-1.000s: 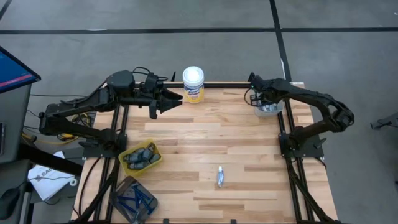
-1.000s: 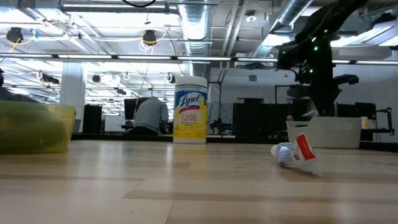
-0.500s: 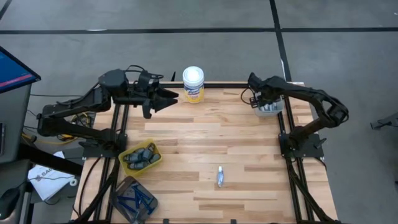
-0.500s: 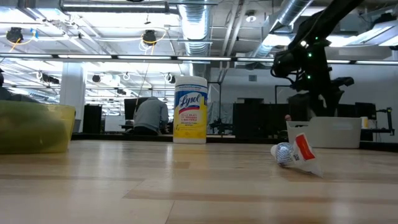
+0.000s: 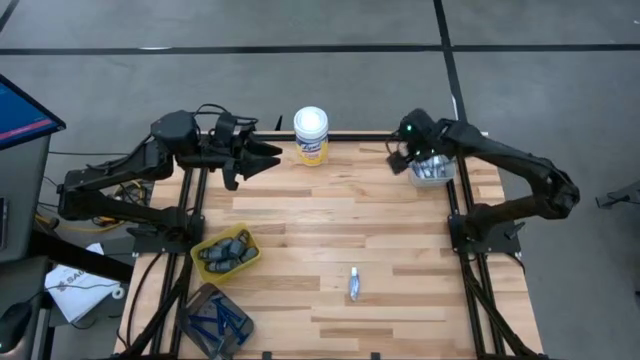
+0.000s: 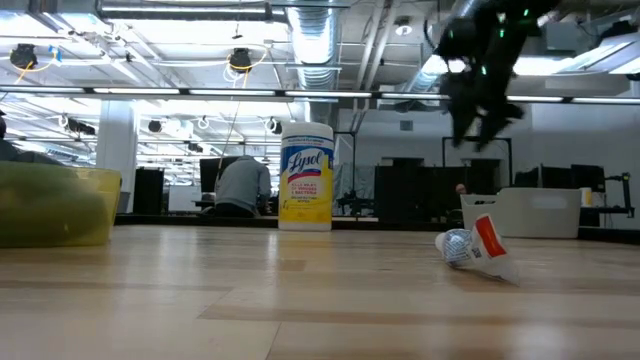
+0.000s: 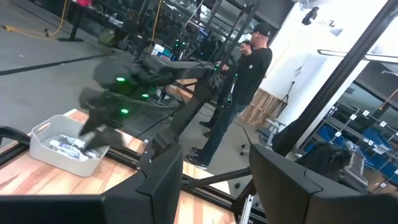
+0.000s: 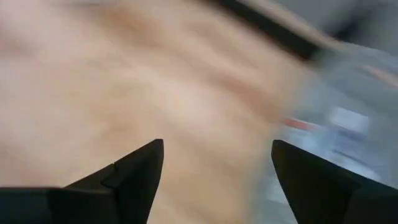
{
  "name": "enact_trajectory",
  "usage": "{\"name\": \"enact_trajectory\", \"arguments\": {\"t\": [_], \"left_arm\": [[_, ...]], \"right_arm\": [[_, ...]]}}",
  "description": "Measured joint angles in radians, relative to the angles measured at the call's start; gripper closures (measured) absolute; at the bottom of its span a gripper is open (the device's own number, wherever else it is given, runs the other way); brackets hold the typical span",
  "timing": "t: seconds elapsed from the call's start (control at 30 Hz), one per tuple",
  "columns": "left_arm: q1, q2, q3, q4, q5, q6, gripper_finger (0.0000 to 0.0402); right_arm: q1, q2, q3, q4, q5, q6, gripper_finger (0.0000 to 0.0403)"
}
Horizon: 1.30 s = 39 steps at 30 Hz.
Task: Pick & Place Travel size toiletries
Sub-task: Put the white toothpaste into the gray bin
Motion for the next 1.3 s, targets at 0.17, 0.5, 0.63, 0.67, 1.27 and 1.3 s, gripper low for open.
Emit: {"name": "enact_trajectory", "arguments": {"t": [0.17,0.5,0.63,0.67,1.27,1.3], "left_arm": [[0.000,-0.005,0.000,0.000,-0.004,0.001,0.0219],[0.000,-0.004,0.000,-0.001,-0.003,0.000,0.0219],[-0.005,-0.006,0.000,-0.009,-0.003,-0.001,0.0219],[-0.009,-0.008,0.000,-0.011,-0.003,-0.002,0.0219],[-0.010,-0.049,0.000,-0.050,0.013,0.006,0.0219],[-0.010,-0.049,0.000,-0.048,0.013,0.006,0.0219]], "right_arm": [[0.222,-0.023,0.003,0.068,-0.154,0.012,0.0112],[0.646,0.068,0.004,0.189,-0.106,0.159,0.0113],[0.722,0.147,0.004,0.218,-0.104,0.297,0.0113],[0.732,0.162,0.001,0.191,-0.104,0.344,0.0113],[0.839,0.286,0.003,-0.005,-0.072,0.923,0.0113],[0.848,0.295,0.002,-0.004,-0.073,0.931,0.0113]]}}
